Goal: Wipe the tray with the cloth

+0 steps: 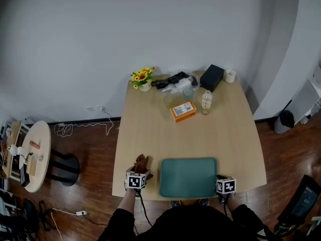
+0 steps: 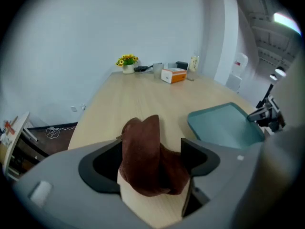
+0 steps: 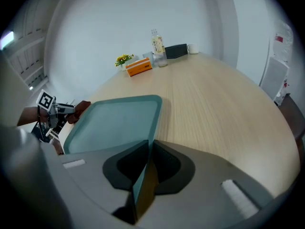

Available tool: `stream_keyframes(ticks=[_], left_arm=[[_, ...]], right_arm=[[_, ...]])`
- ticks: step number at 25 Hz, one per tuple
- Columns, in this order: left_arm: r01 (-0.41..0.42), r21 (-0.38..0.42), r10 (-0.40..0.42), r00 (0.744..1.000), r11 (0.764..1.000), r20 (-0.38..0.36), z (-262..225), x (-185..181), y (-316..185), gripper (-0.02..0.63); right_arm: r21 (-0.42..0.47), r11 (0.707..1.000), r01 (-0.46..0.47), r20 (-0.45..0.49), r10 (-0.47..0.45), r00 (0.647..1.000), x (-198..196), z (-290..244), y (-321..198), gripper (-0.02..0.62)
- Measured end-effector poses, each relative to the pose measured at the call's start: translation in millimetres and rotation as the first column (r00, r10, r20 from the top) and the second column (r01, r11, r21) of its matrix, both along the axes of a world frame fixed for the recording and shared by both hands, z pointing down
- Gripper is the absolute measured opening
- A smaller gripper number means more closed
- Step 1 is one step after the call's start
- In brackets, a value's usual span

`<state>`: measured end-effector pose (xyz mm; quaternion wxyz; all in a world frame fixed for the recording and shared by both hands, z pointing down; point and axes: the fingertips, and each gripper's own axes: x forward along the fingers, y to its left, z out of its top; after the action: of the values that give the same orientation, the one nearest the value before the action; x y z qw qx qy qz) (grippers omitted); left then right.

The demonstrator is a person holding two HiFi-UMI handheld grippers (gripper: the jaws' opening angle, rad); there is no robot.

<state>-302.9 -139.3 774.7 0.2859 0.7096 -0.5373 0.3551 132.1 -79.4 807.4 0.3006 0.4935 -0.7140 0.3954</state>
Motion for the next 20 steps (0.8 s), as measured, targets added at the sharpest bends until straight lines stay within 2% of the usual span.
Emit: stream_keyframes(ticks=[3,5,7,9,10,13,16,18,20], left_arm=[[-0.029,-0.091,0.031,0.999,0.995,0.012,29,1,4,0.368],[-0.007,-0.092,0.008,1.000,0.996,0.009,36,-1,5,0.366],[0.017,-0.072,-0.014,0.999,0.997,0.042,34,-7,3,0.341],[-0.006,-0.083,0.014,0.996,0.997,0.092,32,-11,1,0.100],[-0.038,-0.104,0.048,0.993,0.994,0.104,32,-10,1,0.078],[-0.107,-0.118,0.121,0.986,0.987,0.114,19,1,-5,0.064],[-0.103,-0.127,0.109,0.993,0.987,0.035,1,25,-1,0.066],[-0.129,-0.134,0.128,0.992,0.982,-0.019,-6,48,4,0.069],[-0.165,-0.158,0.165,0.986,0.974,-0.011,0,62,9,0.072]], right_arm=[[-0.008,1.000,0.001,0.007,-0.001,1.000,1,1,0,0.035],[-0.010,1.000,0.003,0.014,-0.003,1.000,-1,0,1,0.037],[-0.007,1.000,0.000,0.015,0.000,1.000,-1,1,1,0.037],[-0.003,1.000,-0.005,0.011,0.005,1.000,0,1,0,0.038],[0.000,1.000,-0.007,0.010,0.007,1.000,0,1,-1,0.038],[0.002,1.000,-0.008,0.015,0.008,1.000,-1,0,0,0.037],[0.006,1.000,-0.011,0.018,0.011,1.000,0,1,-1,0.038],[0.011,1.000,-0.013,0.016,0.013,1.000,0,0,-2,0.038],[0.014,1.000,-0.009,0.016,0.009,1.000,-1,0,-2,0.037]])
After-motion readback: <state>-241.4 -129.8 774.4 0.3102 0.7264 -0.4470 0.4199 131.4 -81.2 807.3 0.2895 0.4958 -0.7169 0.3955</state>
